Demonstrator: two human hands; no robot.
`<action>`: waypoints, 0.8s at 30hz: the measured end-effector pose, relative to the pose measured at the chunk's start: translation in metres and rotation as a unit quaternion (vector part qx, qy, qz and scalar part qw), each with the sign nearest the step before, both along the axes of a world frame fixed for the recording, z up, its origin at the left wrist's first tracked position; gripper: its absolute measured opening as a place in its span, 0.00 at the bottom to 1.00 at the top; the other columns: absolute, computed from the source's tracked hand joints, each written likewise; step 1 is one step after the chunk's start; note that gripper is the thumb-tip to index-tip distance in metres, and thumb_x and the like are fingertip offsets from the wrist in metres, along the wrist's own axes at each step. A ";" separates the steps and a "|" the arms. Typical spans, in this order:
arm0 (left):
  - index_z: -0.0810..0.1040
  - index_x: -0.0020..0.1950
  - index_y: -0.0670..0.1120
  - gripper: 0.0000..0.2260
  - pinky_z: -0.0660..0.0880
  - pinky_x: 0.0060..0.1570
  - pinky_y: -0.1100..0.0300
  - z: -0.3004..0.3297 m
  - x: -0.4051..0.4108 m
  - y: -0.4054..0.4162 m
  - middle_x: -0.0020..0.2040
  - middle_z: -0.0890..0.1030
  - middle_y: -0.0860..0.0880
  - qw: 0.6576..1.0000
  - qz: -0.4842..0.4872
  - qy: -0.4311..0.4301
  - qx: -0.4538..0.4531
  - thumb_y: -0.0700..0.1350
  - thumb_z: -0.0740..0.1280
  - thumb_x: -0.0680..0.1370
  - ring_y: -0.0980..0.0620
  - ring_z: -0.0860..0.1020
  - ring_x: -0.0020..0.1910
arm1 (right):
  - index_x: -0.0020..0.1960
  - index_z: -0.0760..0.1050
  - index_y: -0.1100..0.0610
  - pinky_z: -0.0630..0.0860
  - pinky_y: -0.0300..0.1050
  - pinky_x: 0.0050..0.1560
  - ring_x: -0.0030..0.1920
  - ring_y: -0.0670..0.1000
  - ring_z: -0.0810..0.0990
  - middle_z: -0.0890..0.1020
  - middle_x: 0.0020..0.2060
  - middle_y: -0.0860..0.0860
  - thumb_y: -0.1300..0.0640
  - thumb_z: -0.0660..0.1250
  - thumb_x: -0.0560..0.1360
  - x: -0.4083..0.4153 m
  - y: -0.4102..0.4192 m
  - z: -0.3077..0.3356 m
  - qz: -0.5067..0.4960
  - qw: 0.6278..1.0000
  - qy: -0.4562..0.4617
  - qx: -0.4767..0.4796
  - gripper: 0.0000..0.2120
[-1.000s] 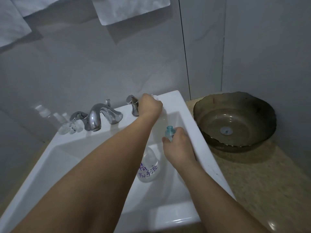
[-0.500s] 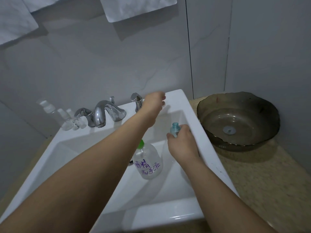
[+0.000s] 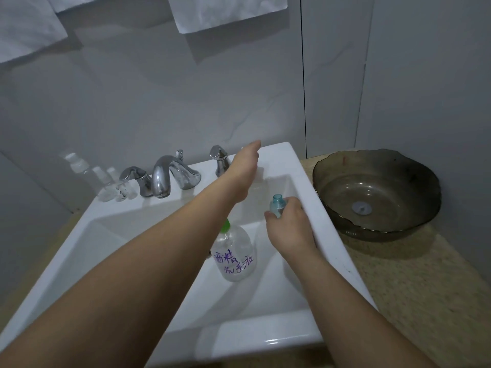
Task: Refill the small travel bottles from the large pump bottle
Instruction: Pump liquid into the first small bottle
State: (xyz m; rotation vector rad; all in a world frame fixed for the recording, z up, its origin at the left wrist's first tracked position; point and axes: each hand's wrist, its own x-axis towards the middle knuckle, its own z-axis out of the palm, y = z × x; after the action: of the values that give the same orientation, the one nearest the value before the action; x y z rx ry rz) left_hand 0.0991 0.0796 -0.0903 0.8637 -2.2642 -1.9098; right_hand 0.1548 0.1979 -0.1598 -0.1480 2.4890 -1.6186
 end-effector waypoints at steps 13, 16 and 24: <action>0.79 0.56 0.40 0.15 0.73 0.56 0.49 0.001 0.082 -0.047 0.56 0.81 0.43 0.979 0.013 -0.131 -0.156 0.47 0.58 0.79 0.44 0.77 0.52 | 0.56 0.66 0.52 0.68 0.41 0.47 0.50 0.49 0.74 0.74 0.52 0.48 0.53 0.68 0.74 0.015 0.001 -0.004 0.152 0.986 0.046 0.041 0.15; 0.73 0.61 0.39 0.19 0.71 0.59 0.42 -0.008 0.089 -0.049 0.57 0.76 0.42 0.976 0.018 -0.193 -0.097 0.52 0.55 0.80 0.41 0.74 0.56 | 0.55 0.68 0.53 0.69 0.41 0.45 0.48 0.49 0.75 0.75 0.50 0.49 0.54 0.69 0.72 0.018 -0.002 -0.008 0.191 0.976 0.076 0.066 0.15; 0.68 0.58 0.40 0.23 0.59 0.61 0.24 -0.014 0.084 -0.038 0.59 0.70 0.40 0.967 0.039 -0.252 0.019 0.59 0.51 0.81 0.33 0.64 0.69 | 0.58 0.70 0.54 0.73 0.45 0.49 0.47 0.51 0.75 0.73 0.50 0.50 0.55 0.68 0.74 0.014 -0.009 -0.009 0.172 0.963 0.197 0.070 0.14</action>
State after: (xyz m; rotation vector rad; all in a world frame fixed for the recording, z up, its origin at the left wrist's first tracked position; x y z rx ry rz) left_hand 0.1830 0.0413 -0.1040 1.5751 -2.3955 -1.8646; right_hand 0.1690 0.1885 -0.1693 -0.9106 2.6461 -1.3682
